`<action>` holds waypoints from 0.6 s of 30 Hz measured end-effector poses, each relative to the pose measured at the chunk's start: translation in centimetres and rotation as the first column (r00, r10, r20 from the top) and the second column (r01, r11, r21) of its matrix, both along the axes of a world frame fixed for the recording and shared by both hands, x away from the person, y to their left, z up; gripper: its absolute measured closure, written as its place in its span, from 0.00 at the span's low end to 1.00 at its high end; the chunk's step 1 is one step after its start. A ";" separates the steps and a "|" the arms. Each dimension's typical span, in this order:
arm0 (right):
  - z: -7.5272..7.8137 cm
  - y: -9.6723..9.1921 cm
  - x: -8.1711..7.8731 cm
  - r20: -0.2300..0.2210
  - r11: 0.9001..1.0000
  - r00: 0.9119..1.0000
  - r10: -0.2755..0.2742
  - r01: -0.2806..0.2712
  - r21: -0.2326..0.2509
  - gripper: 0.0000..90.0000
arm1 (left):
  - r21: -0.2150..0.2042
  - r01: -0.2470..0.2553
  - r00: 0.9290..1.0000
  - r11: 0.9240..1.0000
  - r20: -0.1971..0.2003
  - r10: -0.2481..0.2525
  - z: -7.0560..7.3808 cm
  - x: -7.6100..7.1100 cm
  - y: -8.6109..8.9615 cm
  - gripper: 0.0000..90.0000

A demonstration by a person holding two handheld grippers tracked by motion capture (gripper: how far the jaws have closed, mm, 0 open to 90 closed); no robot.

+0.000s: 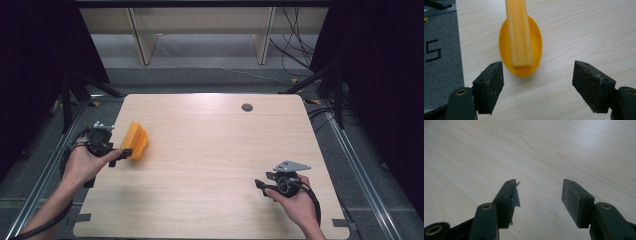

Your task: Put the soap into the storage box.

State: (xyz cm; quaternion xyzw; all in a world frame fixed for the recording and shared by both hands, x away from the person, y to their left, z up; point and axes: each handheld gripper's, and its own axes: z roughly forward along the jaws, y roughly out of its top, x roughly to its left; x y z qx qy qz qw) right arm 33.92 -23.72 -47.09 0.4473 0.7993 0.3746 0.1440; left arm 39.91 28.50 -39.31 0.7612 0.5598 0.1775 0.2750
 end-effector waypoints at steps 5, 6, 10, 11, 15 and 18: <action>0.0 0.1 0.0 -0.018 1.000 1.000 -0.001 0.002 0.022 0.51 | -0.016 0.023 1.000 1.000 0.016 -0.023 -1.6 -2.0 -0.3 0.27; 0.0 0.2 0.0 -0.016 1.000 1.000 -0.008 0.008 0.013 0.51 | -0.011 0.027 1.000 1.000 0.015 -0.027 -1.9 -2.3 -0.3 0.28; 0.0 0.1 0.0 -0.012 1.000 1.000 0.005 -0.005 0.002 0.51 | -0.014 0.031 0.999 0.999 0.029 -0.031 -3.4 -3.5 -0.6 0.28; -0.1 0.1 0.1 0.009 1.000 1.000 0.022 -0.022 -0.001 0.51 | -0.007 0.031 0.999 0.999 0.035 -0.031 -3.8 -3.9 -0.6 0.28; 0.1 0.1 -0.1 -0.013 1.000 1.000 -0.009 0.009 0.011 0.51 | 0.000 0.029 0.996 1.000 0.082 -0.029 -5.2 -5.7 -0.3 0.29; 0.0 0.0 0.0 0.004 1.000 1.000 0.003 -0.003 0.002 0.51 | -0.003 0.035 0.997 0.999 0.071 -0.035 -6.5 -7.1 0.0 0.31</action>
